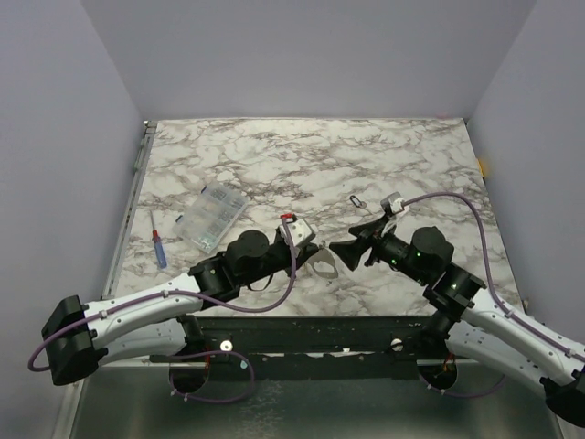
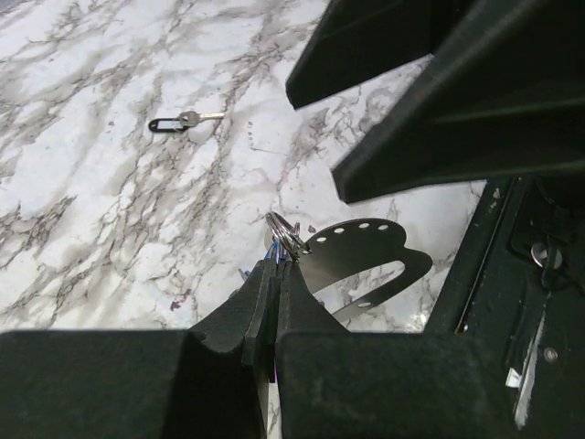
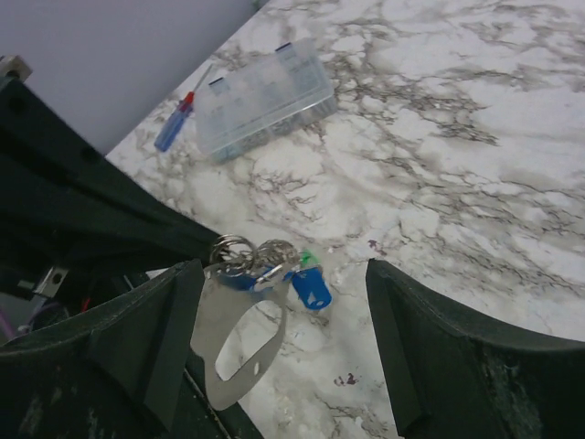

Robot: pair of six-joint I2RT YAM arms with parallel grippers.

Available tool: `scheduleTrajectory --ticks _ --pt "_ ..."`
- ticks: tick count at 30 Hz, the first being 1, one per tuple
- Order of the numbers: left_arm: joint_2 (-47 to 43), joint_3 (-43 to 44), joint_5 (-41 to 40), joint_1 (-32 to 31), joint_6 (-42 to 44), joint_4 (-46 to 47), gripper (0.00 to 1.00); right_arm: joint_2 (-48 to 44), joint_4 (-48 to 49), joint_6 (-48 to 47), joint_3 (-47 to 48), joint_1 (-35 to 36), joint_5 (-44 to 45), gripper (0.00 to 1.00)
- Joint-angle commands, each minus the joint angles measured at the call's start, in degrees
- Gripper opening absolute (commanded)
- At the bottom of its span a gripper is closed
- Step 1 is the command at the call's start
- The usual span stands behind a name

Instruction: Put the keys on the keyring

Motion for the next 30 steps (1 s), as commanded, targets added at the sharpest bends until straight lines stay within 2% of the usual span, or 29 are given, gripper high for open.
scheduleTrajectory --ticks 1,5,8,18,25,30 --pt "0.65 -0.76 -5.29 0.28 -1.35 5.28 0.0 0.76 3.43 -2.34 2.52 0.21 -10.22 0.81" --pt "2.66 -2.42 -9.72 0.27 -2.25 5.93 0.0 3.77 2.68 -1.65 2.71 0.21 -10.32 0.8" --pt "3.49 -4.91 -11.88 0.28 -3.52 10.82 0.0 6.31 3.47 -1.42 0.8 0.21 -11.24 0.79" --pt "9.65 -8.83 -13.33 0.28 -7.15 19.67 0.0 10.07 1.05 1.32 -1.69 0.22 -10.58 0.75" --pt "10.99 -11.31 -12.8 0.28 -9.96 24.31 0.0 17.29 0.08 2.92 -1.81 0.16 -10.2 0.63" --pt "10.93 -12.57 -12.01 0.28 -10.58 26.48 0.0 20.2 4.27 2.58 -3.05 0.2 -11.09 0.58"
